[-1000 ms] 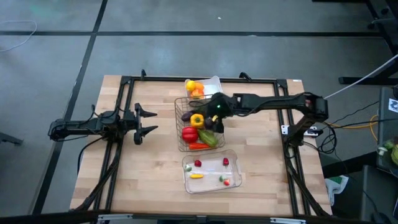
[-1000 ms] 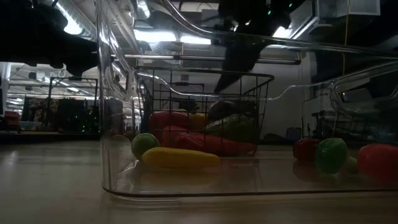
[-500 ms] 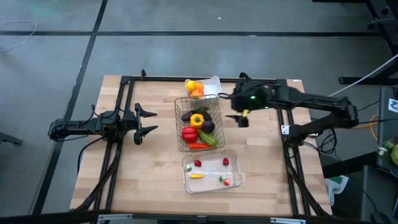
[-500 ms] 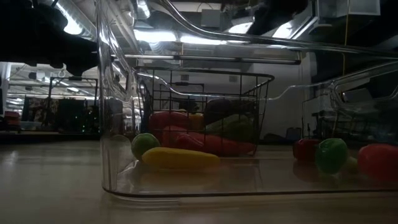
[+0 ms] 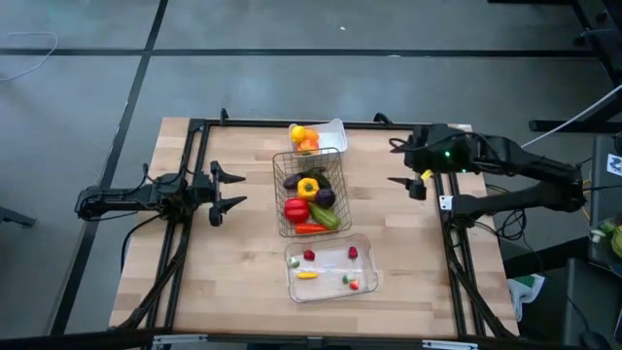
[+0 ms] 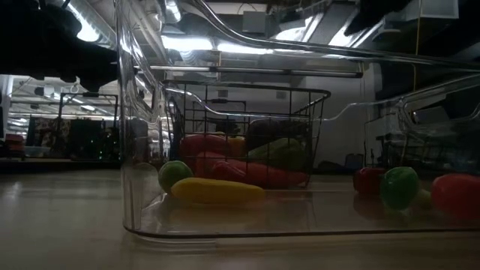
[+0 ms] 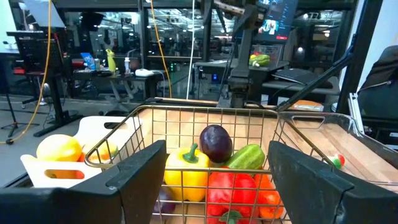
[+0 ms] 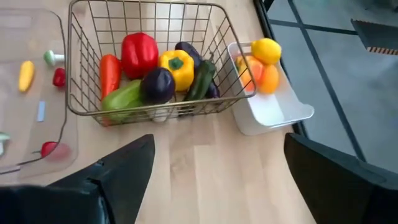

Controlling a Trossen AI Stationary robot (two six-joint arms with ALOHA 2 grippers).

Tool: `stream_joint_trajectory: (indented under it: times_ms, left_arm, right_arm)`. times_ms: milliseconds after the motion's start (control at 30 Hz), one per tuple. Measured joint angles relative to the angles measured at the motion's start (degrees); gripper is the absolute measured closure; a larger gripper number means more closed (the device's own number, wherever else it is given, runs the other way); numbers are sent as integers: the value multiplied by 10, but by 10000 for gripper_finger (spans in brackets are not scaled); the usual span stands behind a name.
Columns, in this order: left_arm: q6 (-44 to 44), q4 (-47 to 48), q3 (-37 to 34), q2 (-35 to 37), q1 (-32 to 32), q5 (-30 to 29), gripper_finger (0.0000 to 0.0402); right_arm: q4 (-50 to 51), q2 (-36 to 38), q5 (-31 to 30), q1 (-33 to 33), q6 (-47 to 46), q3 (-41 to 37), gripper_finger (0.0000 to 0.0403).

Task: Sort produce into baskets
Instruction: Return to Home Position

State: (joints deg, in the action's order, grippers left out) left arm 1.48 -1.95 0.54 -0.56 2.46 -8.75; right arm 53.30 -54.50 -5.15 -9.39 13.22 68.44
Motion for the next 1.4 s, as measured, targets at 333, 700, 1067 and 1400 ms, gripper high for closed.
stream_joint_trajectory:
  times_ms: [333, 700, 1067, 1400]
  left_arm:
    - [0, 0, 0, 0, 0, 0, 123]
    - [0, 0, 0, 0, 0, 0, 123]
    - [0, 0, 0, 0, 0, 0, 123]
    - [0, 0, 0, 0, 0, 0, 123]
  right_arm:
    - [-187, 153, -3, 0, -64, -244, 49]
    - [-335, 264, -4, 0, -151, -426, 49]
    - [-413, 270, 7, 0, -175, -524, 49]
    - [-549, 269, 2, 0, -184, -613, 54]
